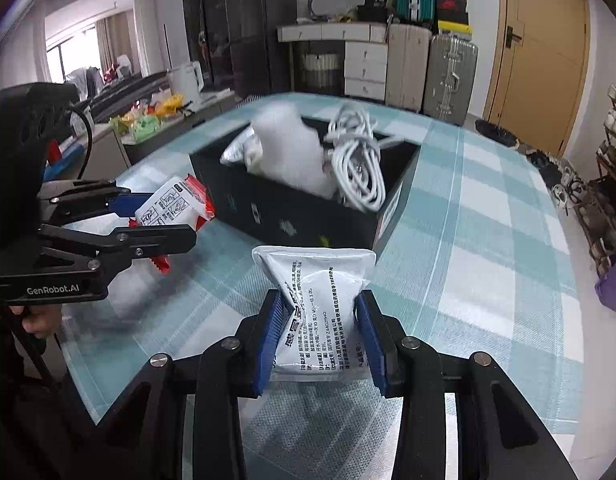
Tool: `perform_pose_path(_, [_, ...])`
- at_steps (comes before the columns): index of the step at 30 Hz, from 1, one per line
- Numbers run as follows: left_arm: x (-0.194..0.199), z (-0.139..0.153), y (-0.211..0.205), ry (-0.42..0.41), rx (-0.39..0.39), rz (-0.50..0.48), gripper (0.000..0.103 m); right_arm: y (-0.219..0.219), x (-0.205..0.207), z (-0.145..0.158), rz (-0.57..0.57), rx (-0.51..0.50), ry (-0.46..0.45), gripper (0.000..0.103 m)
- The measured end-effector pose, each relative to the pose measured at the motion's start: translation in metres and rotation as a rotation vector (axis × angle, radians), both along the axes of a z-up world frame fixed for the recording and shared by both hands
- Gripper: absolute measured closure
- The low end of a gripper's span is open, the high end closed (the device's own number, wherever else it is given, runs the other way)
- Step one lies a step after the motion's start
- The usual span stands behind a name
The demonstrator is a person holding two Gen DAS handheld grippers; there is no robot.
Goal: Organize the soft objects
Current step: 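Lift both packets and lower them into the black box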
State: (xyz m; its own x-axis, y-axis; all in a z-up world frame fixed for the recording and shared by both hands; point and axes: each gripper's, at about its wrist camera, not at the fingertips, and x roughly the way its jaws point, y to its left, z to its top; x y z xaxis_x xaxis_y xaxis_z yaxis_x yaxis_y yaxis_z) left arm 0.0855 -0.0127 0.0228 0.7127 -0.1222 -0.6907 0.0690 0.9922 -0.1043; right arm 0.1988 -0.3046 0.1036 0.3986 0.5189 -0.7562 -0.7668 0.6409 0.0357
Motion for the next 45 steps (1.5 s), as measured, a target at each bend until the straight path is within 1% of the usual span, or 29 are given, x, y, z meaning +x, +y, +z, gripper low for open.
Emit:
perform_pose_path(8, [-0.003,0.018,0.016,-0.056,-0.007,0.035,0.059,-0.005,-0.003,0.023,-0.017,0.062,-0.053,0.064])
perform_pose_path(14, [0.002,0.024,0.024,-0.076,-0.001,0.047,0.059,-0.007,-0.002,0.035,-0.041,0.099,-0.081,0.064])
perform_pose_path(18, [0.005,0.027,0.026,-0.087,0.008,0.050,0.059,-0.011,0.001,0.046,-0.072,0.148,-0.091,0.064])
perform_pose_path(29, [0.021,0.034,0.031,-0.106,0.019,0.042,0.059,-0.001,0.009,0.071,-0.092,0.175,-0.131,0.064])
perform_pose_path(39, [0.037,0.036,0.038,-0.102,0.015,0.051,0.059,0.023,0.022,0.079,-0.085,0.185,-0.144,0.064])
perform_pose_path(45, [0.049,0.034,0.042,-0.095,0.004,0.055,0.059,0.027,0.025,0.079,-0.085,0.183,-0.141,0.064])
